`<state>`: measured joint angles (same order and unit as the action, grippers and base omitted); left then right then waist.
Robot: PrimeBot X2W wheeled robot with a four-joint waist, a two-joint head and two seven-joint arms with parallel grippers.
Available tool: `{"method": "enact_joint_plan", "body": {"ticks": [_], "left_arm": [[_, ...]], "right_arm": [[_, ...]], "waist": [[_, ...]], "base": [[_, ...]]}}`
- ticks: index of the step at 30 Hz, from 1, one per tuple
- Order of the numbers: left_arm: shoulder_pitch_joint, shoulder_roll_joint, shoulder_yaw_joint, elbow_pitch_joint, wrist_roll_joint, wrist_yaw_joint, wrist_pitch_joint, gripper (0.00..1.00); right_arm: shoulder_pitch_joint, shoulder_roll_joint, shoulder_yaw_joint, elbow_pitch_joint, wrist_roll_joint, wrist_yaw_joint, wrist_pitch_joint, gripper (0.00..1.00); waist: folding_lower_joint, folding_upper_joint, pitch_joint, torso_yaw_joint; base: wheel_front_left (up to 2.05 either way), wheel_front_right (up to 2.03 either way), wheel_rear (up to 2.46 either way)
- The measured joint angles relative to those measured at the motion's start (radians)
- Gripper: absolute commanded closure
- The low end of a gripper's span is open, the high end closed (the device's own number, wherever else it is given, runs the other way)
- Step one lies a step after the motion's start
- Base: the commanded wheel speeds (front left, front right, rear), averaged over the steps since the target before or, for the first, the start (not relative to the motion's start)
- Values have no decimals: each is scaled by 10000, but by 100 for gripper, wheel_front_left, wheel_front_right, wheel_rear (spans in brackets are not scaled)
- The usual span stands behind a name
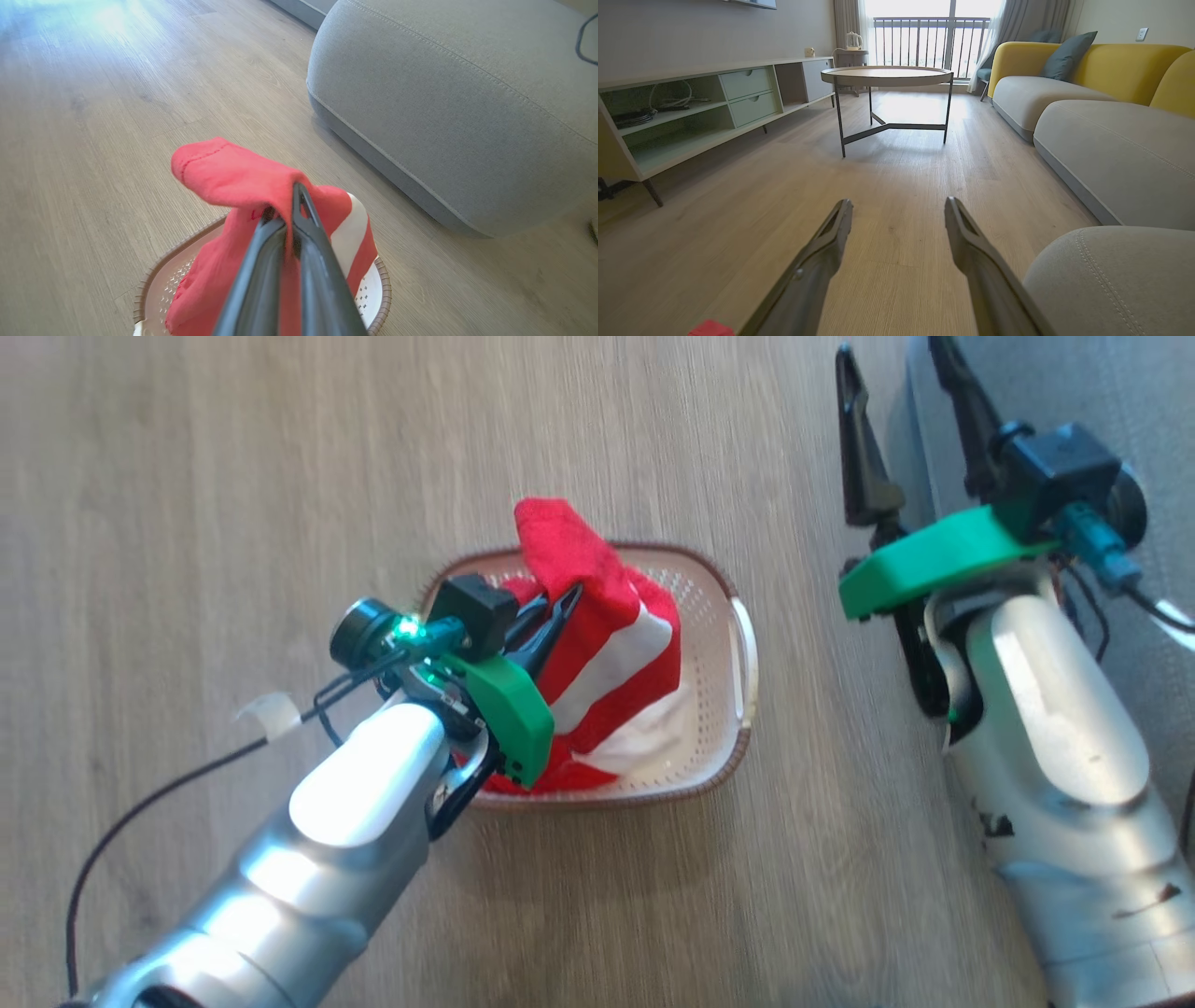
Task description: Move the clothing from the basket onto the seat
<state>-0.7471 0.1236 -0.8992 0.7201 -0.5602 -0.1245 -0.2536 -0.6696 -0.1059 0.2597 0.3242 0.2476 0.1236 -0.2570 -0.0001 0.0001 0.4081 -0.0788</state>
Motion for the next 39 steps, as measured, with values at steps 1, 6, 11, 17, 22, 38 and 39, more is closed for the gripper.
{"method": "enact_joint_plan", "body": {"ticks": [1,6,11,17,22,38,39], "left_arm": [[121,-12,102,-73,58,2,0,100],[567,-40,466,-376,332,2,0,100],[906,-40,786,-675,500,2,0,100],[970,-40,1231,-1329,686,2,0,100],[890,-15,1344,-1835,744,2,0,100],[-652,192,1962,-3099,742,0,-19,100],[-701,209,2013,-3131,742,0,-19,100]], "right_arm": [[100,-13,6,40,0,0,0,0],[533,-146,10,186,102,0,0,0],[909,-167,12,276,192,0,0,0],[1484,-163,-2,347,284,0,0,0],[1732,-161,-2,445,295,0,0,0],[2055,-109,0,487,353,0,0,0],[2094,-92,6,489,364,0,0,0]], "waist": [[0,0,-161,42],[0,-1,-942,234],[0,-1,-1606,367],[0,0,-2167,490],[0,0,-2471,573],[0,0,-2736,615],[0,0,-2734,610]], "base": [[0,0,0],[0,0,0],[0,0,0],[0,0,0],[0,0,0],[0,0,0],[0,0,0]]}}
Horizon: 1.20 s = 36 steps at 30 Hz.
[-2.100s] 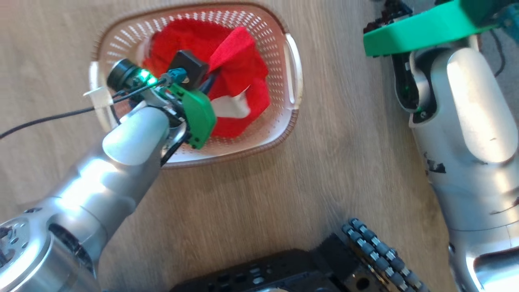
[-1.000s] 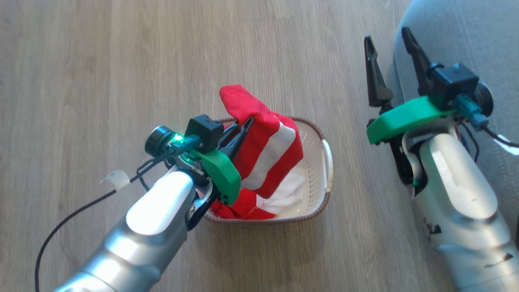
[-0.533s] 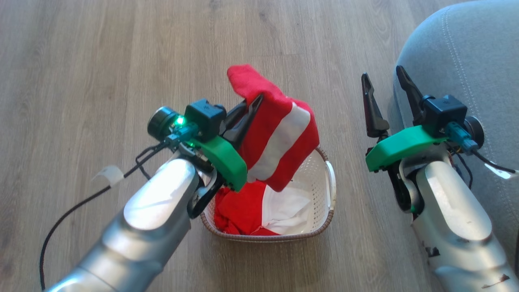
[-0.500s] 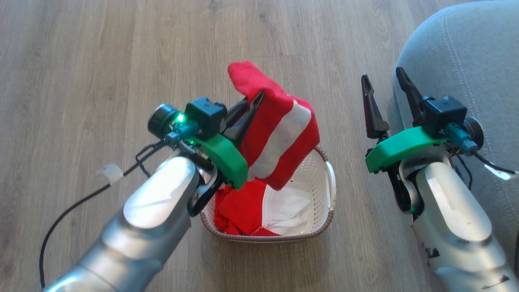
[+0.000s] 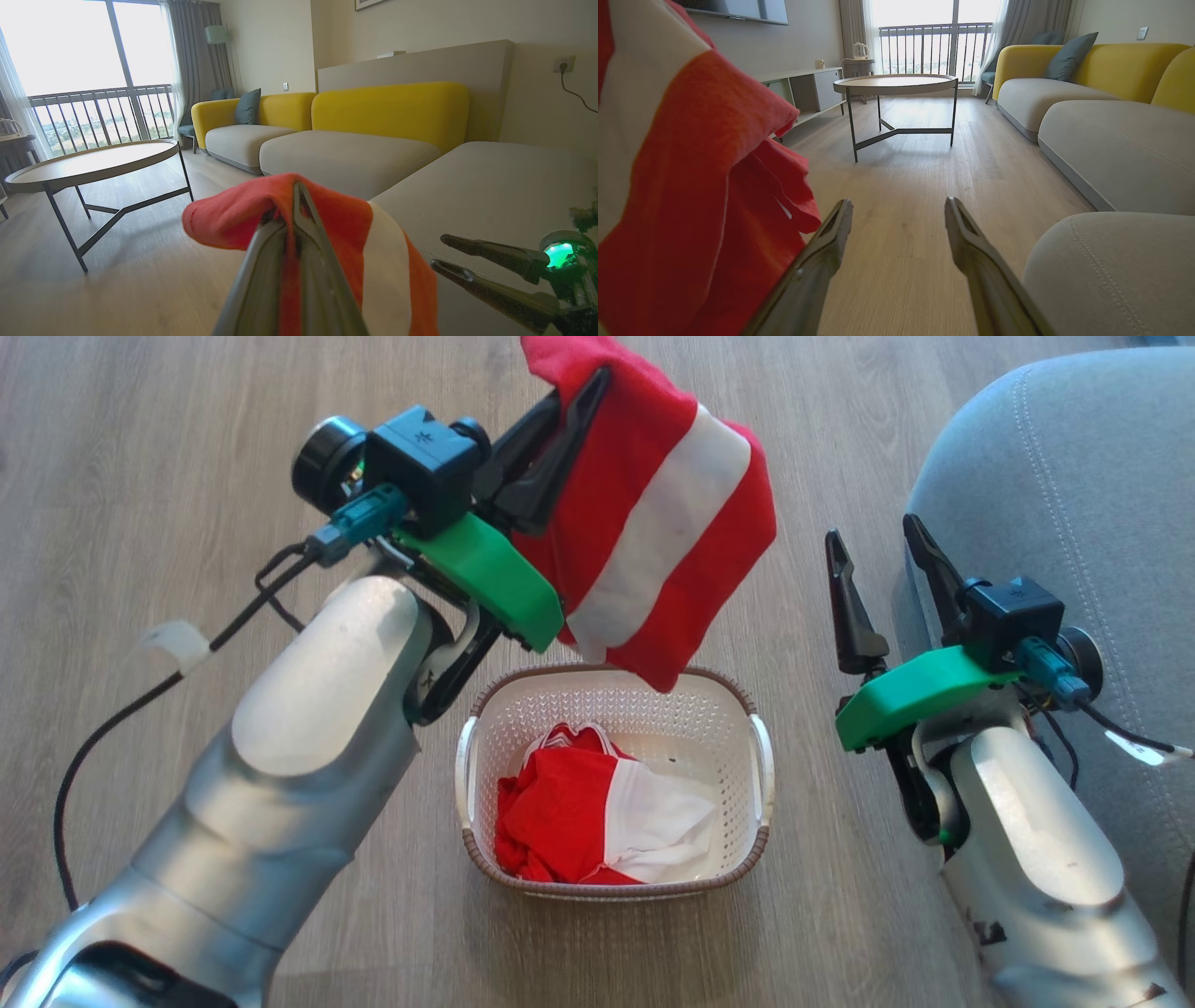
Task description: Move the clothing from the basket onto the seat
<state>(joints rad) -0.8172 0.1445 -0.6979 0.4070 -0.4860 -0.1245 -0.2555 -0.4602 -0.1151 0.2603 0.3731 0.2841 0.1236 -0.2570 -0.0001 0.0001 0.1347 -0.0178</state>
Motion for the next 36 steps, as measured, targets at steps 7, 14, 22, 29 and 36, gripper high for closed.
{"method": "enact_joint_plan", "body": {"ticks": [7,14,22,29,36], "left_arm": [[-117,13,121,-138,2,0,-12,100],[-116,4,44,-165,50,0,-12,100],[-114,-96,-117,-209,104,0,-12,100],[-112,-186,-385,-332,77,0,-12,100],[-59,-245,-813,-370,-102,0,-12,100]], "right_arm": [[9,71,21,-514,242,0,2,0],[-30,79,734,-2174,583,0,0,0],[-82,-198,2188,-1457,1400,0,2,0],[-587,-213,3032,-456,2182,0,2,0],[-1313,-226,4311,314,2857,0,2,0]], "waist": [[0,0,8,-12],[0,0,129,31],[0,0,129,244],[0,0,57,507],[0,0,14,726]], "base": [[0,0,0],[0,0,0],[0,0,0],[0,0,0],[0,0,0]]}}
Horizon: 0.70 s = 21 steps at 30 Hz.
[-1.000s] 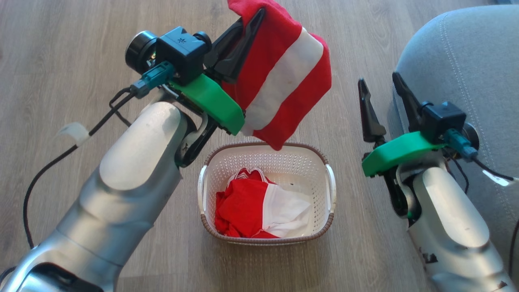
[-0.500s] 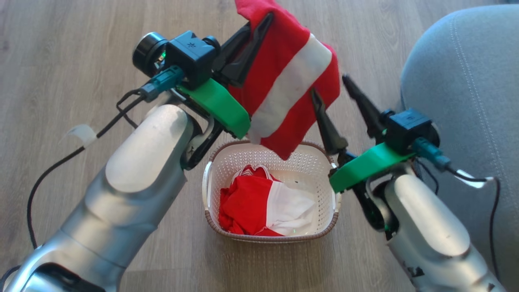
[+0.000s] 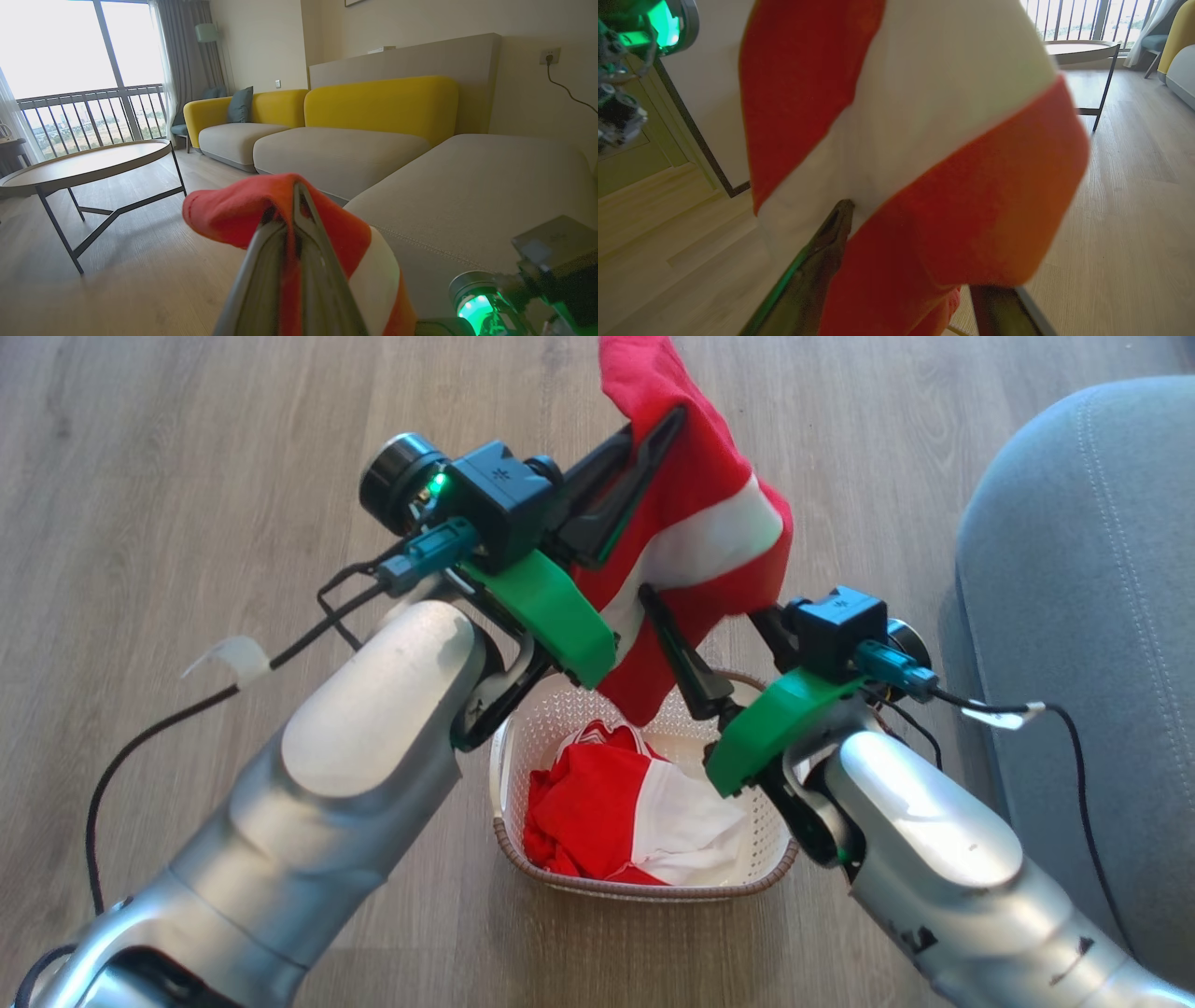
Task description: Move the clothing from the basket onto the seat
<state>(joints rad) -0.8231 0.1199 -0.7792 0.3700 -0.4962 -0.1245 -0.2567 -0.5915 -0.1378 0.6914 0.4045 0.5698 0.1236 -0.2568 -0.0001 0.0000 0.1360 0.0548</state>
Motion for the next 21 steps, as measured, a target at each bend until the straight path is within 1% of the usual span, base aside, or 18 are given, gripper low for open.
{"method": "enact_joint_plan", "body": {"ticks": [4,5,6,7,8,15,16,17,18,21], "left_arm": [[45,-23,-194,-4,-73,2,0,100],[52,-29,-228,-4,-73,2,0,100],[54,-33,-249,-4,-73,0,0,100],[54,-33,-272,-4,-73,2,0,100],[54,-33,-293,-4,-98,2,0,100],[62,6,-583,44,-234,2,0,100],[69,23,-663,48,-282,0,0,89],[67,79,-779,29,-290,2,0,21],[68,107,-869,15,-286,0,0,0],[68,161,-961,-2,-322,0,0,0]], "right_arm": [[-391,29,328,328,150,0,0,0],[-469,36,351,359,150,0,0,6],[-530,46,368,376,150,0,0,50],[-585,50,370,370,144,0,0,76],[-614,54,360,357,132,0,0,100],[-570,27,169,121,46,0,0,100],[-559,17,73,42,-15,0,0,100],[-546,12,-52,-42,-67,0,0,100],[-539,6,-159,-119,-77,0,0,100],[-494,-33,-378,-267,-167,0,0,100]], "waist": [[0,0,2,83],[0,0,9,97],[0,0,19,106],[0,0,30,113],[0,0,42,117],[0,0,109,33],[0,0,117,3],[0,0,128,-30],[0,0,142,-66],[0,0,175,-142]], "base": [[0,0,0],[0,0,0],[0,0,0],[0,0,0],[0,0,0],[0,0,0],[0,0,0],[0,0,0],[0,0,0],[0,0,0]]}}
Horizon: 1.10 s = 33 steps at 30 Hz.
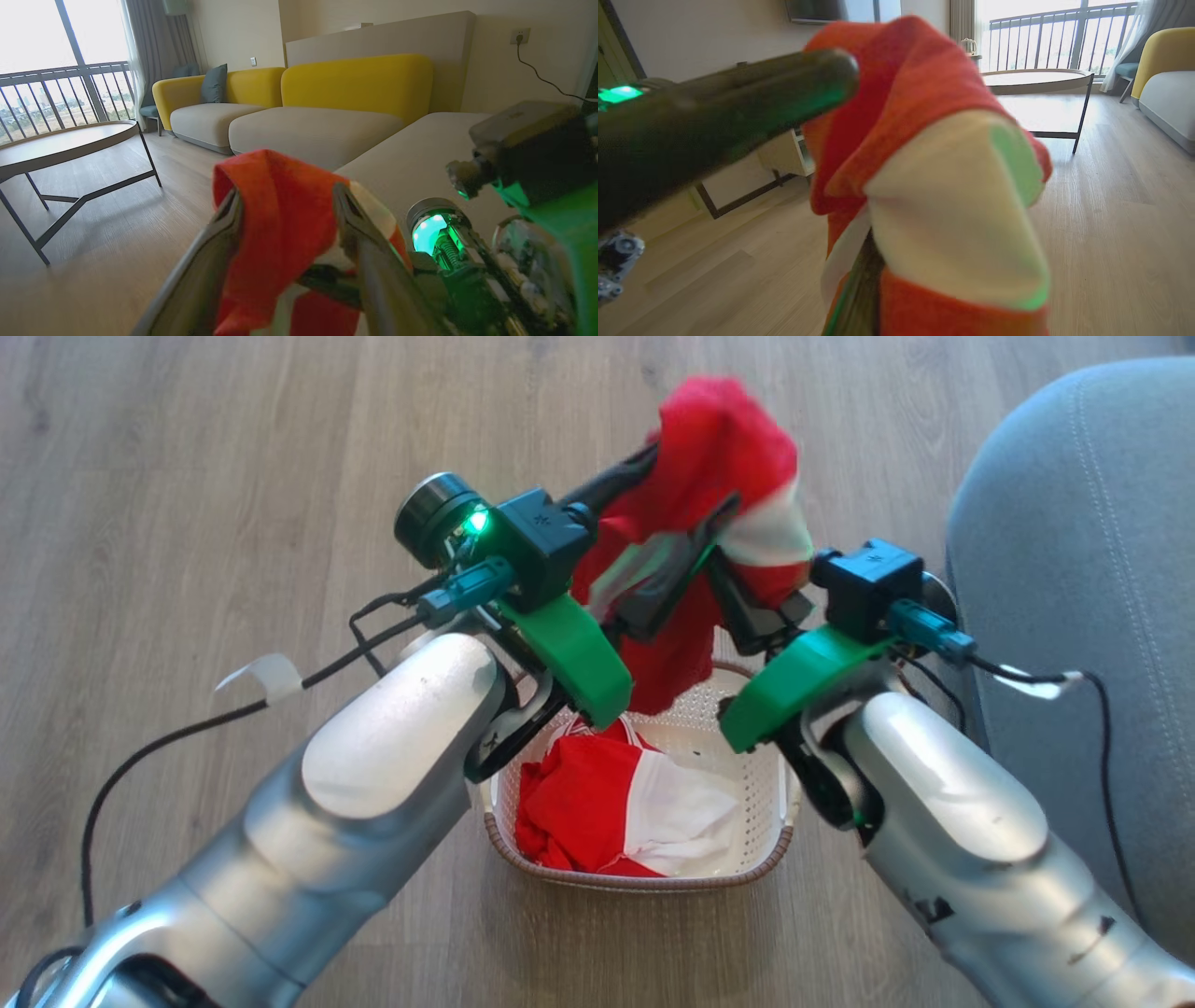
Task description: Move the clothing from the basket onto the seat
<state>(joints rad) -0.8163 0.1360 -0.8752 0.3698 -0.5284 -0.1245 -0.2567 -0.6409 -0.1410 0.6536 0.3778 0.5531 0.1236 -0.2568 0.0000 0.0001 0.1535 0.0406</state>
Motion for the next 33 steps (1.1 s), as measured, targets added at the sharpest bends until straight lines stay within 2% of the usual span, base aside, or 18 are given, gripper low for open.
{"method": "enact_joint_plan", "body": {"ticks": [8,15,21,33], "left_arm": [[103,299,-382,-21,-121,0,0,0],[349,631,-660,-23,-174,0,0,0],[669,763,-665,-69,-173,0,0,0],[1207,905,-454,-249,-86,0,0,0]], "right_arm": [[726,-230,-936,-648,-332,0,0,100],[864,-236,-1804,-1223,-625,0,0,100],[1137,-190,-2146,-1528,-826,0,0,100],[1716,136,-2945,-2169,-963,0,0,100]], "waist": [[0,0,166,-417],[0,0,278,-1118],[0,0,356,-1989],[0,0,407,-4156]], "base": [[0,0,0],[0,0,0],[0,0,0],[0,0,0]]}}
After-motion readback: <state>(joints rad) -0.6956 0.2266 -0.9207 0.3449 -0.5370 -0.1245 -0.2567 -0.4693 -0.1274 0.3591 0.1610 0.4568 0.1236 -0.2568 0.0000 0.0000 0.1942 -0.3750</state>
